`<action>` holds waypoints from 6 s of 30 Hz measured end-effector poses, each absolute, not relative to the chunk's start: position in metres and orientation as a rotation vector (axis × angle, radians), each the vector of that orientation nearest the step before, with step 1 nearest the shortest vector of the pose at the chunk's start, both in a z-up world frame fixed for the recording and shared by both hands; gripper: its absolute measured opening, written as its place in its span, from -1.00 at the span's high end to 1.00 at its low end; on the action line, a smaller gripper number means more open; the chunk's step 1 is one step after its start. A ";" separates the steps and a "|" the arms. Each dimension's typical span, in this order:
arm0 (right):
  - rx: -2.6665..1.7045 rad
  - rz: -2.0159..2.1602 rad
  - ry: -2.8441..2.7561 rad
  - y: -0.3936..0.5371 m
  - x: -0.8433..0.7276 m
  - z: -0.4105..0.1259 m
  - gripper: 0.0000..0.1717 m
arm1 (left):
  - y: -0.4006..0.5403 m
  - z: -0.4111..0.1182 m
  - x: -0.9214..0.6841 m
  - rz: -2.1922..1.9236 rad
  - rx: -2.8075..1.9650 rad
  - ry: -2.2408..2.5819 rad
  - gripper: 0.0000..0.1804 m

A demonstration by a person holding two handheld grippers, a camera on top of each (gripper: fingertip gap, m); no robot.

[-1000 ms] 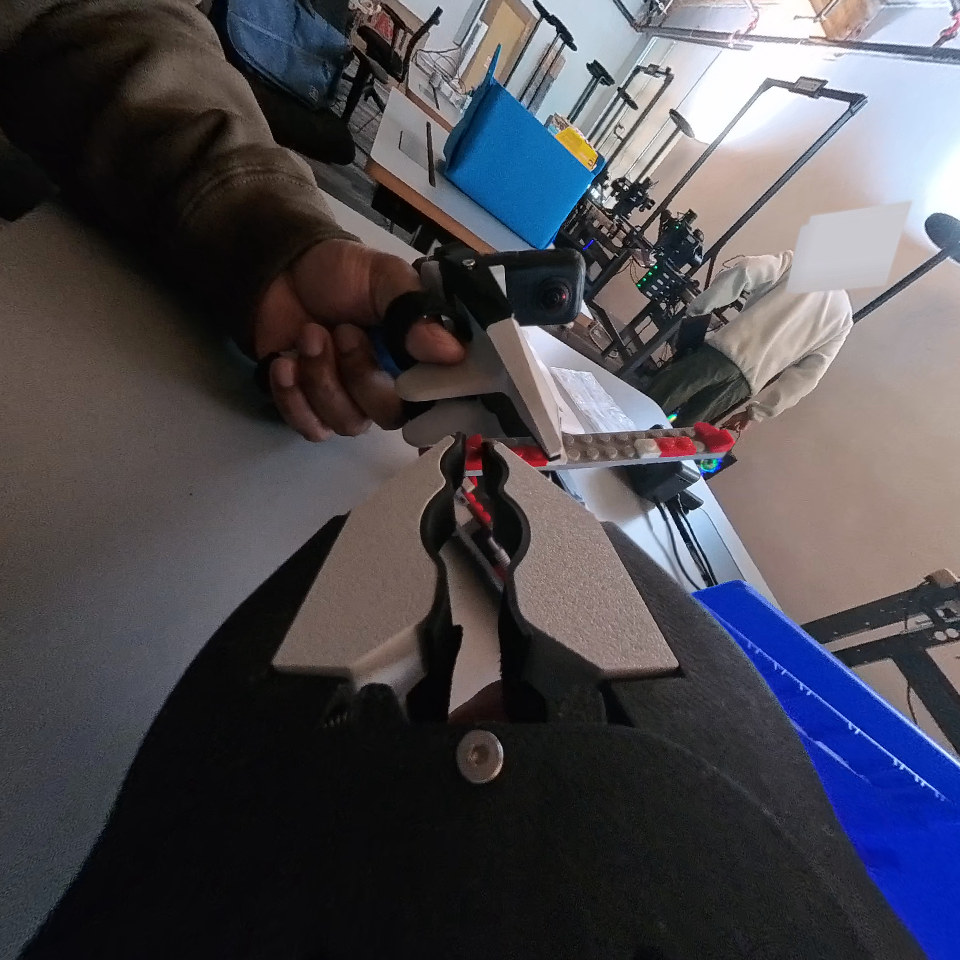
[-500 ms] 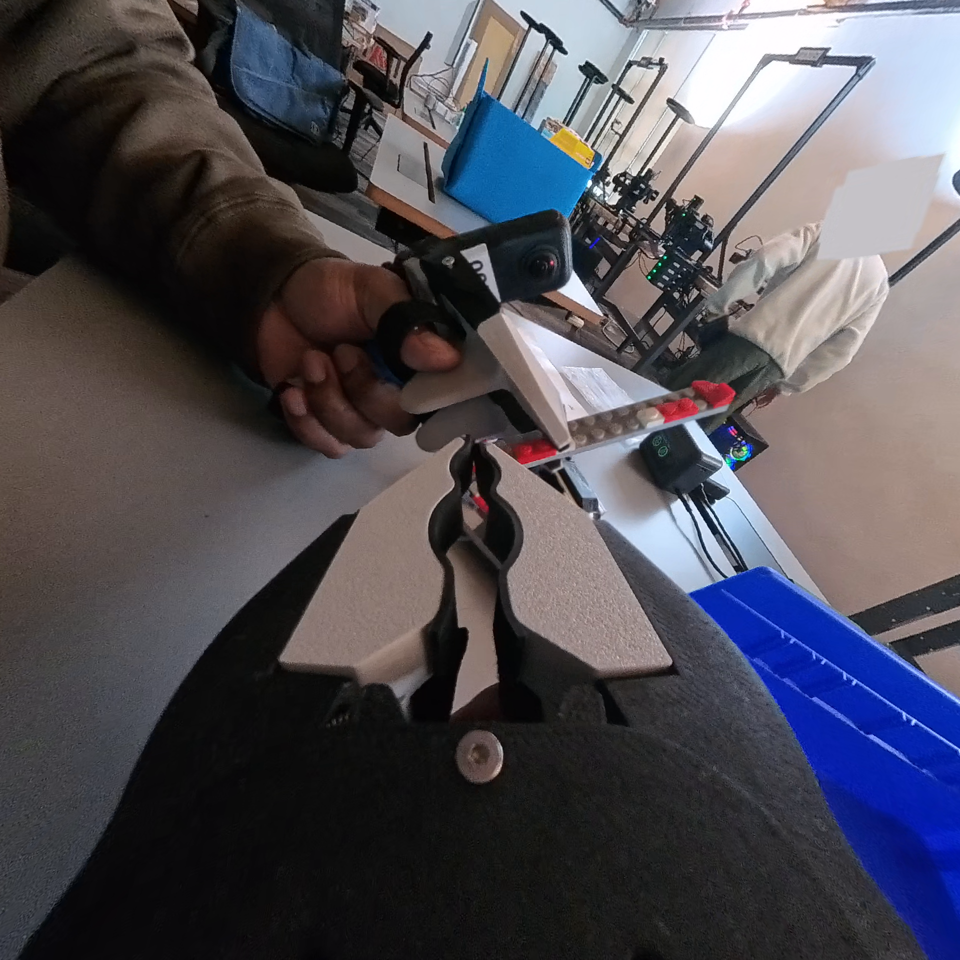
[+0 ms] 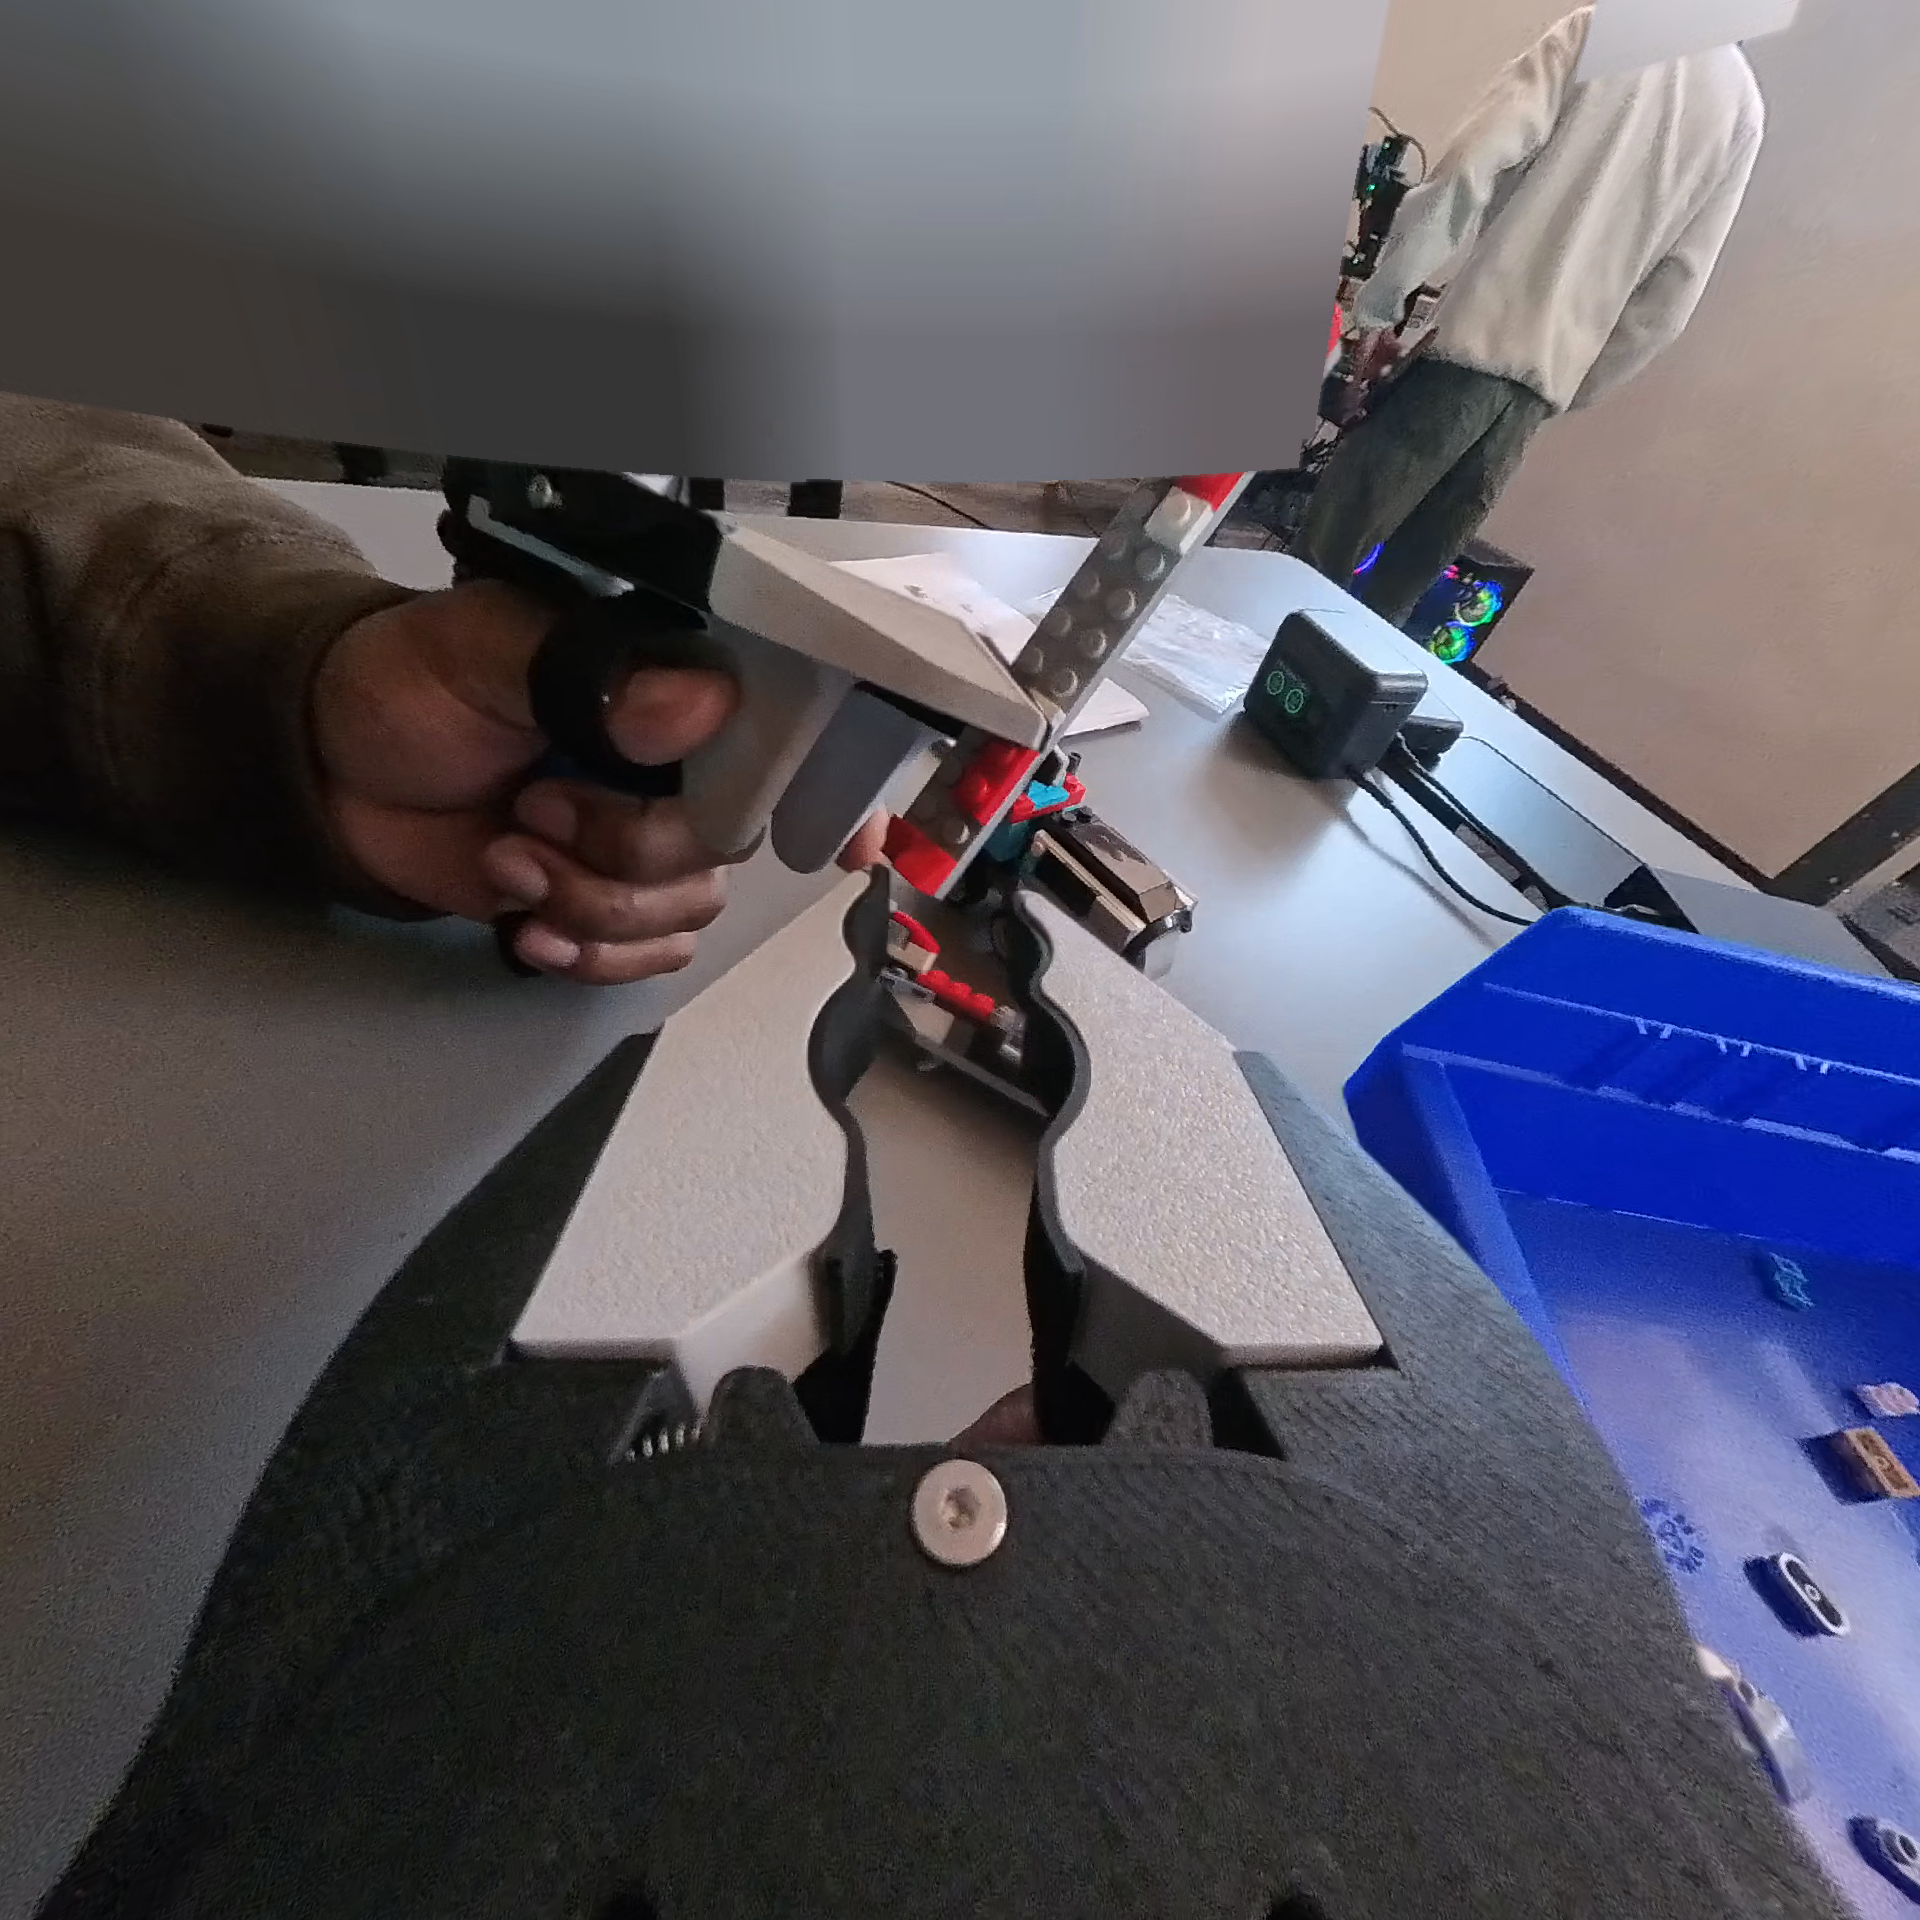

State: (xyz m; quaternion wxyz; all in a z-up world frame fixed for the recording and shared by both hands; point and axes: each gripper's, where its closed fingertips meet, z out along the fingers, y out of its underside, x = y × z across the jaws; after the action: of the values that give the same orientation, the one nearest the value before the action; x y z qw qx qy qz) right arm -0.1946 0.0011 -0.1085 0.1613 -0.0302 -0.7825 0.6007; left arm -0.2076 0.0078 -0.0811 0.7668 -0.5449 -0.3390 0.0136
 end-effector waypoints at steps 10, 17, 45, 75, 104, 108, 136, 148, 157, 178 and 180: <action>-0.088 1.674 -2.257 0.000 -0.191 -0.110 0.89 | 0.010 -0.085 -0.208 0.046 -1.198 -0.746 0.89; -0.082 1.664 -2.235 0.000 -0.192 -0.112 0.92 | 0.008 -0.088 -0.211 0.065 -1.223 -0.767 0.89; -0.255 1.998 -2.381 0.001 -0.188 -0.110 0.92 | 0.005 -0.093 -0.214 0.050 -1.224 -0.799 0.89; -0.148 1.794 -2.250 -0.003 -0.189 -0.108 0.84 | 0.006 -0.090 -0.212 0.010 -1.173 -0.812 0.89; 0.196 1.679 -2.103 0.000 -0.182 -0.108 0.76 | 0.006 -0.094 -0.214 -0.146 -1.105 -0.856 0.89; 0.277 1.546 -2.009 0.000 -0.186 -0.108 0.75 | 0.007 -0.097 -0.215 -0.211 -1.080 -0.883 0.89; 0.192 1.675 -2.179 0.002 -0.184 -0.112 0.90 | 0.012 -0.105 -0.213 -0.116 -1.184 -0.881 0.90; 0.038 1.806 -2.326 0.002 -0.185 -0.116 1.00 | 0.013 -0.107 -0.213 -0.093 -1.203 -0.887 0.89; 0.105 1.734 -2.283 0.000 -0.184 -0.119 1.00 | 0.009 -0.108 -0.217 -0.123 -1.171 -0.921 0.90; -0.115 1.461 -2.421 0.034 -0.215 -0.149 0.94 | -0.012 -0.095 -0.228 -0.095 -1.072 -0.940 0.89; -0.177 1.367 -2.482 0.045 -0.225 -0.160 0.88 | -0.014 -0.093 -0.229 -0.093 -1.066 -0.938 0.89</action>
State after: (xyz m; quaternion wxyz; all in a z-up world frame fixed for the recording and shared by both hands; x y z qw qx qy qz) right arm -0.2249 0.0450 -0.1596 0.1506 -0.0615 -0.8643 0.4759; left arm -0.2286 -0.0135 -0.0929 0.7576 -0.4890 -0.4303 -0.0426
